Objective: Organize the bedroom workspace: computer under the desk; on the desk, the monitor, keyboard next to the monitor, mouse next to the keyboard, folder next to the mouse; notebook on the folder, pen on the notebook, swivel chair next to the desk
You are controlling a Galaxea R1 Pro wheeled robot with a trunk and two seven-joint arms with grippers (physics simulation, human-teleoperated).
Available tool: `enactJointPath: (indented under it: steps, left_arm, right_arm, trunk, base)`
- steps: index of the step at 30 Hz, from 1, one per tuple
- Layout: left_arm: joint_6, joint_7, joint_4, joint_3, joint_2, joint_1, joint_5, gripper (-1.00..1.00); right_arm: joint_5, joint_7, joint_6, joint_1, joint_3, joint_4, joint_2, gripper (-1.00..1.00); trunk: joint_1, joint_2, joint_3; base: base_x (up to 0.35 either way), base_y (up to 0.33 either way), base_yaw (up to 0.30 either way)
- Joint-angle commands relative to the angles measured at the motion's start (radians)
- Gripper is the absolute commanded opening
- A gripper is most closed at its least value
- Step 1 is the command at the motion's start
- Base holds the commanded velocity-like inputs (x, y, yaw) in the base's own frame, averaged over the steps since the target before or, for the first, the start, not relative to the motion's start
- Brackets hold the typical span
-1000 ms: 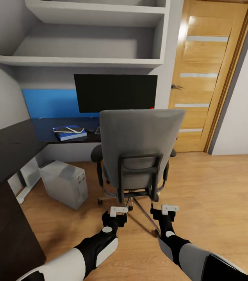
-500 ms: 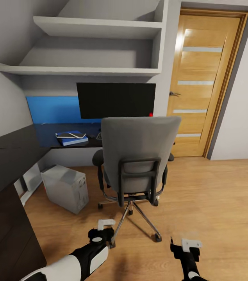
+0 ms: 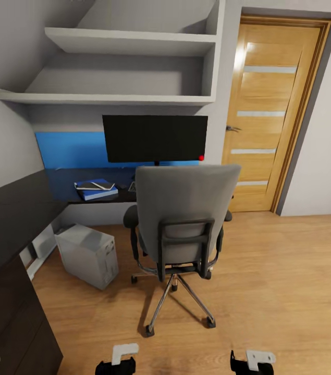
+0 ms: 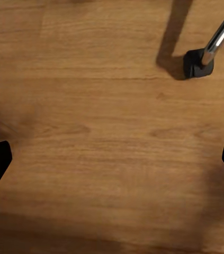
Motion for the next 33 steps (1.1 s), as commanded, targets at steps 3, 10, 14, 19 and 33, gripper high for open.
enactJointPath:
  steps: [3, 10, 14, 19, 33]
  left_arm:
    - [-0.007, 0.003, 0.003, -0.010, 0.000, 0.028, 0.008, 1.00]
    - [-0.007, 0.002, 0.012, -0.009, 0.000, 0.076, 0.008, 1.00]
    - [0.013, -0.018, 0.047, -0.009, 0.003, 0.089, 0.007, 1.00]
    - [0.075, -0.165, 0.057, -0.008, 0.041, 0.092, 0.007, 1.00]
    - [0.150, -0.381, 0.059, -0.005, 0.077, 0.093, 0.009, 1.00]
  right_arm:
    - [-0.001, -0.005, -0.001, 0.018, 0.008, 0.002, 0.001, 1.00]
    - [-0.001, -0.005, -0.001, 0.038, 0.008, 0.001, 0.002, 1.00]
    - [-0.001, -0.005, -0.001, 0.042, 0.008, 0.000, 0.002, 1.00]
    - [-0.001, -0.005, -0.001, 0.043, 0.008, 0.000, 0.003, 1.00]
    - [-0.001, -0.005, -0.001, 0.043, 0.007, 0.000, 0.003, 1.00]
  trunk:
    - [-0.012, 0.021, 0.009]
    - [-0.039, 0.070, 0.031]
    - [-0.054, 0.098, 0.043]
    - [-0.073, 0.133, 0.059]
    - [-0.127, 0.231, 0.103]
  base:
    - [0.000, 0.000, 0.000]
    - [0.000, 0.000, 0.000]
    - [0.000, 0.000, 0.000]
    - [0.000, 0.000, 0.000]
    - [0.000, 0.000, 0.000]
